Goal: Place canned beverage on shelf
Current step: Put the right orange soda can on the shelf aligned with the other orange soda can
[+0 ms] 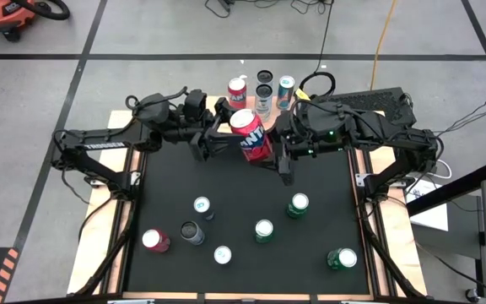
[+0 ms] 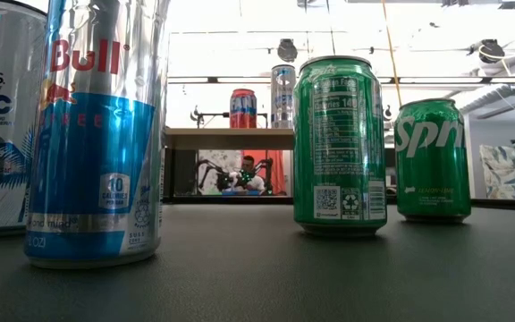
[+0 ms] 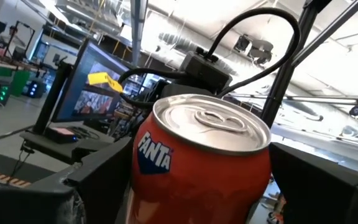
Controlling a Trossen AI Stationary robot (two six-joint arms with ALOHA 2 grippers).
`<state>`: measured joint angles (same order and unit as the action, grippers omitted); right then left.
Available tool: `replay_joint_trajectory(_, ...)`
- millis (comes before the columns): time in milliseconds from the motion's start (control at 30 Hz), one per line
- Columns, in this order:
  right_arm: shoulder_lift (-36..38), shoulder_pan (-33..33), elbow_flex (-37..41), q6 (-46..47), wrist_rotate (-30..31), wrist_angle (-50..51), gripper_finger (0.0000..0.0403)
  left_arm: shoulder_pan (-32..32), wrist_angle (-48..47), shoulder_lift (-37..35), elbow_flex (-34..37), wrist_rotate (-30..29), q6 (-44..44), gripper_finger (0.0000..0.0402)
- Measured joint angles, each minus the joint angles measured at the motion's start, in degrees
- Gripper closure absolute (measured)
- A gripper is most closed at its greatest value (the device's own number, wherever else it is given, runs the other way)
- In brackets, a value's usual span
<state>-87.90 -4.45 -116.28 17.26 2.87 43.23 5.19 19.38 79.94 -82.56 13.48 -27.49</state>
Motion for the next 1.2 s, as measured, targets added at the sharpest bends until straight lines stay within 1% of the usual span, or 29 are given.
replay_joint_trajectory(200,0.0,0.3,0.02,0.4,-0.14,0.29,0.0124,0.02,-1.11,-0.02,0.0,0.63,2.9,0.0074)
replay_joint_trajectory(367,0.0,0.59,0.02,0.39,-0.19,0.21,0.0124,0.04,-0.86,-0.02,0.0,0.63,2.98,0.0086)
replay_joint_trajectory(600,0.02,0.69,0.02,0.41,-0.13,-0.07,0.0124,0.04,0.32,-0.02,0.02,0.47,2.19,0.0086)
replay_joint_trajectory(800,0.04,0.7,0.02,-0.22,-0.1,0.4,0.0124,-0.04,0.52,-0.02,0.02,0.94,0.31,0.0058)
replay_joint_trajectory(933,0.04,0.7,0.02,-0.35,-0.08,0.34,0.0124,-0.07,0.73,-0.02,0.02,1.04,0.42,0.0054)
replay_joint_trajectory(1100,0.04,0.7,0.02,-0.14,0.02,0.36,0.0124,-0.07,1.15,0.48,0.02,0.83,2.41,0.0053)
replay_joint_trajectory(1200,0.04,0.76,0.02,0.05,0.32,0.52,0.0124,-0.09,1.34,0.75,0.02,-0.72,4.7,0.0053)
